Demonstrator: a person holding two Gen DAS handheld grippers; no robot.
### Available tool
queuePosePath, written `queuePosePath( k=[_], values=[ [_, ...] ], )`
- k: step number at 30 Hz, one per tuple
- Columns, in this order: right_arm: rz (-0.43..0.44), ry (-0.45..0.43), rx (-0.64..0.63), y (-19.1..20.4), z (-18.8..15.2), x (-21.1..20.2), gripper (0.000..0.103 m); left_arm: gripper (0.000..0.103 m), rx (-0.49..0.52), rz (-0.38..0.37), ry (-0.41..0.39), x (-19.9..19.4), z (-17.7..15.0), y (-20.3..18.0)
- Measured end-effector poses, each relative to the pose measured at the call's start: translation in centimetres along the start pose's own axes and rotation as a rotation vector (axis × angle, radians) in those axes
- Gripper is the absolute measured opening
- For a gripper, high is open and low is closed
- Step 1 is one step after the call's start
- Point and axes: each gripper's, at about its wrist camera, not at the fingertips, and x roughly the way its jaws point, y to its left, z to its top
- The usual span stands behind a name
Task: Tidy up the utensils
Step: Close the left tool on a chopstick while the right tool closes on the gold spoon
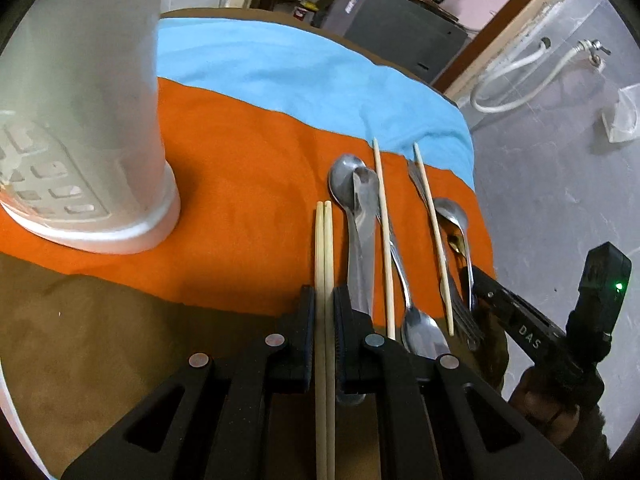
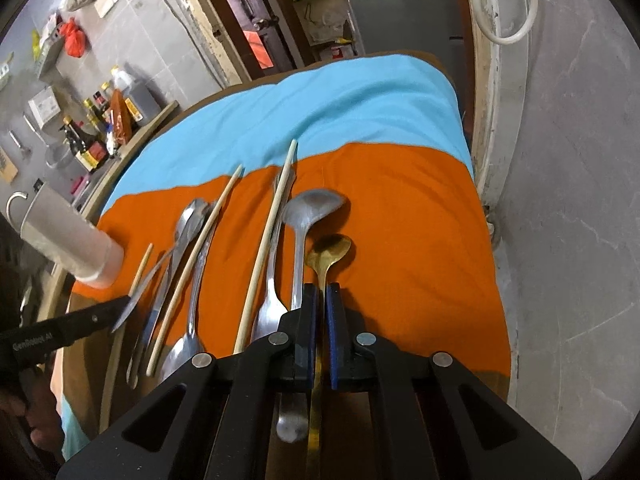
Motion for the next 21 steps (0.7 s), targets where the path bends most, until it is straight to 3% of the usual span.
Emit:
queuePosePath(
  k=[4, 12, 15, 21],
  values=[
    [0.017, 0.002, 0.014, -0.3, -0.3, -0.2, 0.003, 0.007, -0.016, -0.020, 0.029, -0.1, -0.7, 0.2],
    [0.021, 0.002, 0.013, -0.2, -0.6, -0.4, 0.003, 0.007, -0.083, -0.039, 0.005, -1.3, -1.2, 1.5],
    [0.021, 0.001, 0.013, -0.3, -0.7, -0.4, 0.003, 0.013, -0.096, -0.045, 0.008, -1.5, -1.5, 2.0],
    [0.022, 0.001, 0.013, -0.4, -0.7, -0.4, 0.003, 0.015, -0.074, -0.026, 0.004, -1.7, -1.7, 1.9]
  ],
)
